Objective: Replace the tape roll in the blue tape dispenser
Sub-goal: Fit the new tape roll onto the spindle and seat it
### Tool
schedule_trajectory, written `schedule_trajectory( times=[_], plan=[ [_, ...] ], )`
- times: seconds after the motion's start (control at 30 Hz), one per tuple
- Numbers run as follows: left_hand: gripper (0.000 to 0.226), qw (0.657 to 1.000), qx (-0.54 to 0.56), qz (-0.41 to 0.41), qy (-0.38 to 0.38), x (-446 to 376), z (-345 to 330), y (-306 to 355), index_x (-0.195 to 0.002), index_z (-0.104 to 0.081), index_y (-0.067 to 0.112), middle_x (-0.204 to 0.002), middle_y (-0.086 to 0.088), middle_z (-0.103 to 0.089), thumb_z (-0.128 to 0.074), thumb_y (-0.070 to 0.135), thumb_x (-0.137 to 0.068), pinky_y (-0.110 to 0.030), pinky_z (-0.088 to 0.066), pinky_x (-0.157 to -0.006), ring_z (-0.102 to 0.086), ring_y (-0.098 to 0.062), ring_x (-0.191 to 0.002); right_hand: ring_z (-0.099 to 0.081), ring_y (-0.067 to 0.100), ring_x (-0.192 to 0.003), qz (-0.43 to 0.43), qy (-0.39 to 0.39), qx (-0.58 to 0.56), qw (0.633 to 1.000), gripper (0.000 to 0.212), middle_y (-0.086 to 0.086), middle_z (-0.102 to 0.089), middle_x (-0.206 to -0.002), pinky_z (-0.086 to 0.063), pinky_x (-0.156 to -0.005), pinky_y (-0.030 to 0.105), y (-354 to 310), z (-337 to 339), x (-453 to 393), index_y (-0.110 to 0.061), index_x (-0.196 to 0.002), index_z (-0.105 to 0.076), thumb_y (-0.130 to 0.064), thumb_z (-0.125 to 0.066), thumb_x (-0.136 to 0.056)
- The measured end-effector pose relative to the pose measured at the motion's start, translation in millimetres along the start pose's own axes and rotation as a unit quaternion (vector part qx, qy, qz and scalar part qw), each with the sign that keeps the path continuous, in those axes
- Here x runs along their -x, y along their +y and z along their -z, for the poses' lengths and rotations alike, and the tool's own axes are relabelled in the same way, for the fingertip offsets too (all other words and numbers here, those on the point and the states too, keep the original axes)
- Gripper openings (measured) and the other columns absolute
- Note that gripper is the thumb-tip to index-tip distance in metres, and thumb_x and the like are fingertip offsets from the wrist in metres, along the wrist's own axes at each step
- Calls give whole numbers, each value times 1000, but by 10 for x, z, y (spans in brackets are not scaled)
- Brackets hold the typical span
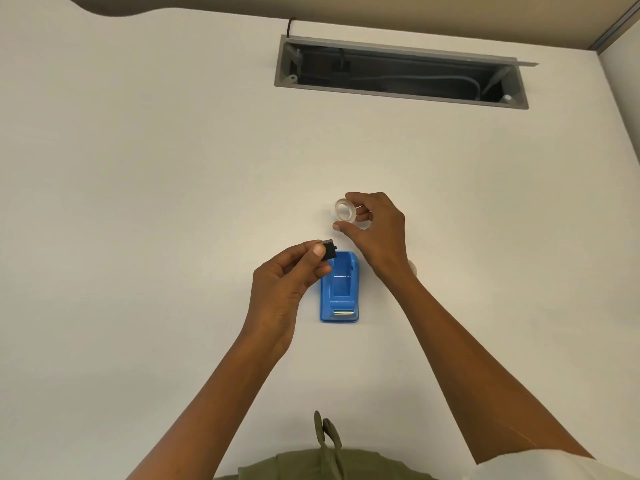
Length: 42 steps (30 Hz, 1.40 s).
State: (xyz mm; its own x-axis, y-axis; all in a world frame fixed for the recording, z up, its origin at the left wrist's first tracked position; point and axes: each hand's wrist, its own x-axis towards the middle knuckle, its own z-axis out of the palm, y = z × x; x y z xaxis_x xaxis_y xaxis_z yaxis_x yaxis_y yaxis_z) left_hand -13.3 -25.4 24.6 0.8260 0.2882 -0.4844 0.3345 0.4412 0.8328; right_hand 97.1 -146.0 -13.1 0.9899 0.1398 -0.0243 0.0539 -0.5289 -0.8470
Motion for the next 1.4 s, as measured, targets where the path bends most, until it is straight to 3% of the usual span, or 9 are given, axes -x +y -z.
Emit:
schedule_trajectory(
  times=[0.5, 0.67, 0.87, 0.97, 1.1, 1.2, 1.4],
  plan=[
    [23, 1000, 12, 2, -8, 8, 19, -3, -86, -75, 29, -91, 3, -75, -74, 37, -65, -21, -55, -72, -71, -17, -86, -53, 15, -91, -15, -30, 27, 999, 51, 11, -56, -110, -39, -69, 3, 93, -148, -114, -7, -116, -64, -16, -82, -68],
    [24, 1000, 14, 10, -12, 18, 35, -21, -88, -75, 26, -92, 2, -75, -74, 36, -66, -21, -55, -72, -71, -17, -85, -52, 10, -83, -3, -38, 18, 999, 57, 4, -52, -103, -41, -68, 2, 88, -69, -102, -11, -119, -62, -17, -83, -66],
    [33, 1000, 7, 14, -25, 55, 49, -58, -91, -74, 25, -95, 1, -75, -76, 40, -62, -26, -56, -80, -71, -17, -87, -54, 6, -77, -20, -2, 29, 999, 40, 6, -61, -101, -42, -66, 3, 222, 409, 11, -18, -110, -67, -22, -79, -72],
    [33, 999, 6, 13, -34, 63, 44, -68, -92, -74, 23, -96, 0, -74, -76, 39, -63, -27, -56, -82, -70, -17, -87, -56, 9, -85, -17, -19, 71, 997, 37, 2, -62, -104, -40, -67, 5, 309, 628, 203, -21, -110, -67, -25, -78, -74],
    [31, 999, 1, 12, -40, 91, 35, -66, -91, -74, 24, -96, 0, -74, -75, 37, -63, -26, -56, -80, -70, -16, -86, -47, 16, -108, -17, -110, 159, 981, 49, -3, -52, -114, -38, -90, 26, 401, 724, 514, -29, -116, -64, -33, -79, -70],
    [29, 999, -4, 7, -44, 113, 37, -61, -91, -74, 25, -96, 1, -74, -75, 36, -64, -26, -56, -79, -70, -16, -87, -39, 16, -115, 19, -136, 211, 968, 58, -2, -47, -127, -36, -98, 33, 436, 712, 698, -36, -123, -58, -37, -79, -69],
    [33, 998, -18, 2, -52, 161, 32, -44, -93, -74, 23, -98, 0, -74, -75, 38, -64, -33, -54, -86, -70, -17, -90, -37, 17, -121, 16, -136, 190, 972, 48, 0, -44, -132, -29, -93, 17, 456, 680, 833, -28, -119, -62, -8, -72, -77]
  ],
)
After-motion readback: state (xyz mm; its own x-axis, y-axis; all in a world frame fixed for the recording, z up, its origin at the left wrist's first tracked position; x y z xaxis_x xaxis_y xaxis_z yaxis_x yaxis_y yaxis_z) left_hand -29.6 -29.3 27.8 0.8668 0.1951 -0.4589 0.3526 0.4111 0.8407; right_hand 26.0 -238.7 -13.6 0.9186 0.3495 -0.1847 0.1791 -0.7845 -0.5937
